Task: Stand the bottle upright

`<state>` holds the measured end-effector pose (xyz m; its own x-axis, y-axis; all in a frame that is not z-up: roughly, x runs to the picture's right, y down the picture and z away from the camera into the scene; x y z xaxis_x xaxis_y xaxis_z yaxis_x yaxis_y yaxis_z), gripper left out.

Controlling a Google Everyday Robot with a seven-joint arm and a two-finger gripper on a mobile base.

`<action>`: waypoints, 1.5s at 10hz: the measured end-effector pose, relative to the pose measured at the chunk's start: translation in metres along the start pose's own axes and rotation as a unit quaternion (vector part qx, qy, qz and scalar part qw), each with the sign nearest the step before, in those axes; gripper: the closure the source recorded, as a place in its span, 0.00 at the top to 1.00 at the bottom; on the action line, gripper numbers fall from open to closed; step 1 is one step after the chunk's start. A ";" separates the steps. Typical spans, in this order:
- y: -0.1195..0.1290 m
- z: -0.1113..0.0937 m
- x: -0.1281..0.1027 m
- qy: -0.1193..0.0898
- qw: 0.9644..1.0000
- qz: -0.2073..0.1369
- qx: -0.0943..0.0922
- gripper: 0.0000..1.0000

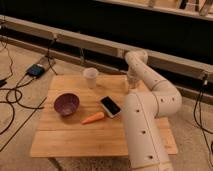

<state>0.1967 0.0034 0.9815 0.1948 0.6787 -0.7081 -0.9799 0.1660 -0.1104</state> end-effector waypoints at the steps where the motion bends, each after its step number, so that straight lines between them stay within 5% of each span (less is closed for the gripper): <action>1: 0.008 -0.018 0.005 0.014 1.000 0.008 -0.004 0.00; 2: 0.017 -0.038 0.013 0.032 0.999 0.020 -0.013 0.00; 4: 0.020 -0.044 0.034 0.070 0.997 0.029 -0.021 0.00; 15: 0.022 -0.044 0.035 0.075 0.997 0.028 -0.022 0.00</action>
